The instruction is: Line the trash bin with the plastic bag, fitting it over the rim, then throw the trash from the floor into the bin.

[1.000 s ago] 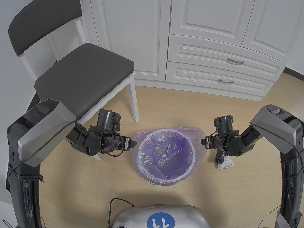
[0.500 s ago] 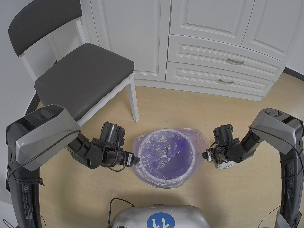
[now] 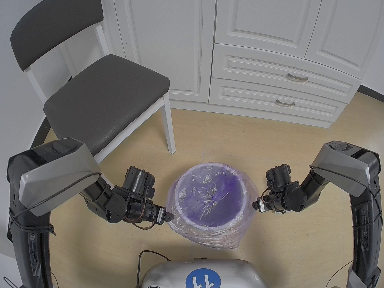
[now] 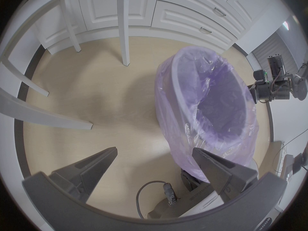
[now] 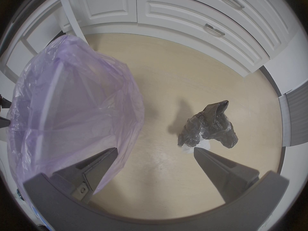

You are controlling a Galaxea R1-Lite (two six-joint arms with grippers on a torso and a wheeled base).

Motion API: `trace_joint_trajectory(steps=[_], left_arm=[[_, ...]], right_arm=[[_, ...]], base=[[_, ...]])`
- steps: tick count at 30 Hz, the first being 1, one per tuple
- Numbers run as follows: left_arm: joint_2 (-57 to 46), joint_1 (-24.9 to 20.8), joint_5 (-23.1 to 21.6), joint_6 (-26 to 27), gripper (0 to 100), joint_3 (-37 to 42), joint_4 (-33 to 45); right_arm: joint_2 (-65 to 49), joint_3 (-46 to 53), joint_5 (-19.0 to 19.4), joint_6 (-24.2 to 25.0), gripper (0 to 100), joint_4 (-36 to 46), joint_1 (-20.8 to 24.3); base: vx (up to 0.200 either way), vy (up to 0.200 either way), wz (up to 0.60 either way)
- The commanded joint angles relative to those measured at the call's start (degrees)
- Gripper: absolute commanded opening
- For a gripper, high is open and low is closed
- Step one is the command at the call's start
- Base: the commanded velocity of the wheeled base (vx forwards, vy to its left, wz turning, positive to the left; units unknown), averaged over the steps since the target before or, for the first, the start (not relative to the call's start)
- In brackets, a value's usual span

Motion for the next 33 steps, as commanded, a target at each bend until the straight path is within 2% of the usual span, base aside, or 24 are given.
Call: trace_joint_trajectory(steps=[1,6,9,15,27,30,33], left_arm=[[3.1,0.7,0.2,0.1,100,-1.7,-0.1],[6.6,1.6,0.7,-0.2,100,-6.6,-0.1],[9.9,2.6,1.1,-0.3,100,-13.4,0.9],[15.0,3.2,5.7,-0.4,100,-23.9,5.0],[18.8,4.1,5.2,-0.5,100,-31.5,11.8],[20.2,4.2,5.2,-0.8,100,-35.9,15.2],[21.9,4.3,5.1,-0.7,100,-41.2,19.2]], right_arm=[[1.6,-0.6,0.0,0.1,100,-0.4,0.1],[3.2,-2.1,0.0,0.4,100,-0.6,-0.1],[4.2,-3.9,0.1,1.2,100,-0.2,-0.3],[6.2,-7.3,-0.6,3.2,100,0.1,-0.2],[7.3,-9.7,0.1,3.1,100,3.3,-0.1],[7.4,-11.0,0.6,3.5,100,5.7,-0.2],[7.7,-14.0,3.5,4.0,100,10.0,-0.5]], base=[[0.000,0.000,0.00],[0.000,0.000,0.00],[0.000,0.000,0.00],[0.000,0.000,0.00],[0.000,0.000,0.00],[0.000,0.000,0.00],[0.000,0.000,0.00]])
